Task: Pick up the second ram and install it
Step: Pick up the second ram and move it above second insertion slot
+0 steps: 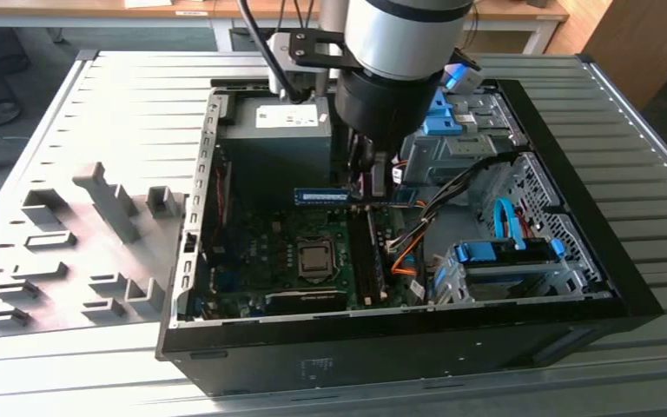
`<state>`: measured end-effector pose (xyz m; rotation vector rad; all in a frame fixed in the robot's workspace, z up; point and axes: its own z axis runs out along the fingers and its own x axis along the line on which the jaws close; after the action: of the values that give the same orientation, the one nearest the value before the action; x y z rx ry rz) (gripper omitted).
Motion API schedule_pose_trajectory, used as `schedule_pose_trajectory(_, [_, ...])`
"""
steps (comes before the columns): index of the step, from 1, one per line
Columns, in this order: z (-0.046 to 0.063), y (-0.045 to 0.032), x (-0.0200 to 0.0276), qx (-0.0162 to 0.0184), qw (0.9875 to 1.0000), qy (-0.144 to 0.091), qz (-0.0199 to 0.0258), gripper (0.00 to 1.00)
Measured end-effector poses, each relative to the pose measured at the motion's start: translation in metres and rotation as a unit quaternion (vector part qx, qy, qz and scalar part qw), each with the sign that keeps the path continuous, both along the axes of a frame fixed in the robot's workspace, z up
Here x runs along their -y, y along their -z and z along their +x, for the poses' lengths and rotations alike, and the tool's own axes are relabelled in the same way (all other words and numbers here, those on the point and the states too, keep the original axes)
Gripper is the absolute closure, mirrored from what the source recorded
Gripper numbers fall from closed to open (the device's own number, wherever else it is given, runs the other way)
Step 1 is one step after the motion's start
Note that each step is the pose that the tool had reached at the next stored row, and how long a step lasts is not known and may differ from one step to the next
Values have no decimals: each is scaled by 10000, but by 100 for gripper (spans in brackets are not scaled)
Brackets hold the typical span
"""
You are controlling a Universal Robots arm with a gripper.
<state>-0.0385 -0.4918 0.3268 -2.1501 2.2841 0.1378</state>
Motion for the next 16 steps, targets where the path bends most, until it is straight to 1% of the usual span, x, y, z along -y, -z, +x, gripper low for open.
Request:
schedule_pose_trajectory(4, [9,47,0,0,10000,0,1,86])
schedule_pose_trajectory(6, [9,56,1,0,10000,0,0,86])
schedule_pose_trajectory(8, [10,59,19,0,10000,-1,0,86])
schedule_pose_trajectory(10, [9,66,54,0,10000,0,0,86])
schedule_pose_trajectory(11, [9,74,63,0,10000,0,0,86])
schedule_pose_trajectory(16, [13,156,65,-1,10000,-1,-1,86])
